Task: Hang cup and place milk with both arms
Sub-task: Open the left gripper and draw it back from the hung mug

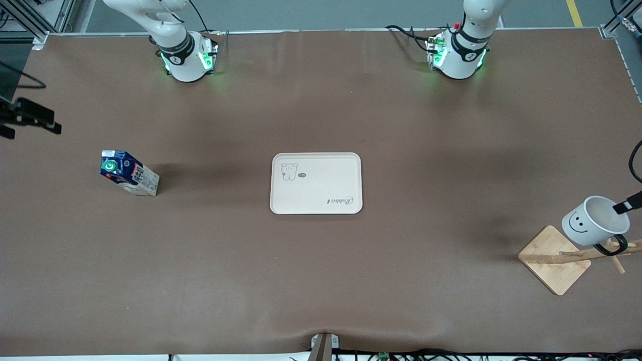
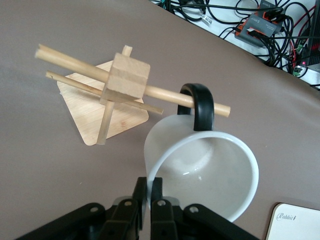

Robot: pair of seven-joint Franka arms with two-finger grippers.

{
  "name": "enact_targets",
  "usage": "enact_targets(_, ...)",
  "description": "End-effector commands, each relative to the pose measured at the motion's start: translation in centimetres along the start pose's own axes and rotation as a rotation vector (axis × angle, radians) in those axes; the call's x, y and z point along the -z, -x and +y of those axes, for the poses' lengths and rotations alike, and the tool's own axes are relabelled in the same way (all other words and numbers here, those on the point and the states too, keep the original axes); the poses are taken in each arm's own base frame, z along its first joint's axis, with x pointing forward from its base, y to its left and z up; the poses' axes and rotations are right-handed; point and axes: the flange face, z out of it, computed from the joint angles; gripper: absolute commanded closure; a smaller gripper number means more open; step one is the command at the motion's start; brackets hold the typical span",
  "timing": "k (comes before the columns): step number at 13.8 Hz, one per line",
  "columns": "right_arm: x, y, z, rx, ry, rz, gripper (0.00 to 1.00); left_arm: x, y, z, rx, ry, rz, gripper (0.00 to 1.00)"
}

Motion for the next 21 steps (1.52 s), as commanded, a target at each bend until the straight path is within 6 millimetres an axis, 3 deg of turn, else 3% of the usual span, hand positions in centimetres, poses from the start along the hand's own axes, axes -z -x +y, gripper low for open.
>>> enact_targets(1, -0.7, 2.7, -0.1, 0.009, 0.025, 0.001, 0.00, 0.3, -0.3, 0.1, -0.007, 0.011, 0.005, 0.03)
enact_targets(4, -0.4, 2.6, -0.9, 0.026, 0.026, -0.002, 0.00, 1.0, 0.0, 1.8, -0.023, 0.008, 0.009, 0.00)
enact_targets(5, 1.1, 2.7, -0.4, 0.006, 0.031, 0.030, 0.00, 1.3, 0.1, 2.3, -0.027, 0.005, 0.010, 0.00)
enact_targets(6, 2.1, 2.7, -0.2, 0.007, 0.033, 0.051, 0.00, 2.1, 0.4, 3.7, -0.048, -0.005, 0.019, 0.00)
enact_targets(8, 1.4, 3.2, -0.9, 0.011, 0.026, 0.000, 0.00, 2.4, 1.1, 5.8, -0.090, -0.063, 0.004, 0.00)
enact_targets(9, 1.2, 3.4, -0.3, -0.001, 0.021, -0.016, 0.00, 2.6, 1.6, 7.5, -0.101, -0.088, -0.006, 0.00)
enact_targets(13, 1.6, 3.5, 0.4, -0.012, 0.023, -0.002, 0.00, 1.4, 3.4, 12.2, -0.102, -0.151, -0.069, 0.00)
enact_targets(15, 1.6, 3.5, 0.4, -0.012, 0.023, -0.003, 0.00, 2.0, 4.9, 15.8, -0.174, -0.256, -0.059, 0.00)
enact_targets(19, 1.8, 3.5, 0.4, -0.003, 0.025, -0.002, 0.00, 4.4, 8.1, 19.4, -0.232, -0.338, -0.098, 0.00)
enact_targets(21, 1.9, 3.5, 0.4, -0.003, 0.026, 0.006, 0.00, 6.1, 9.4, 20.1, -0.240, -0.377, -0.105, 0.00)
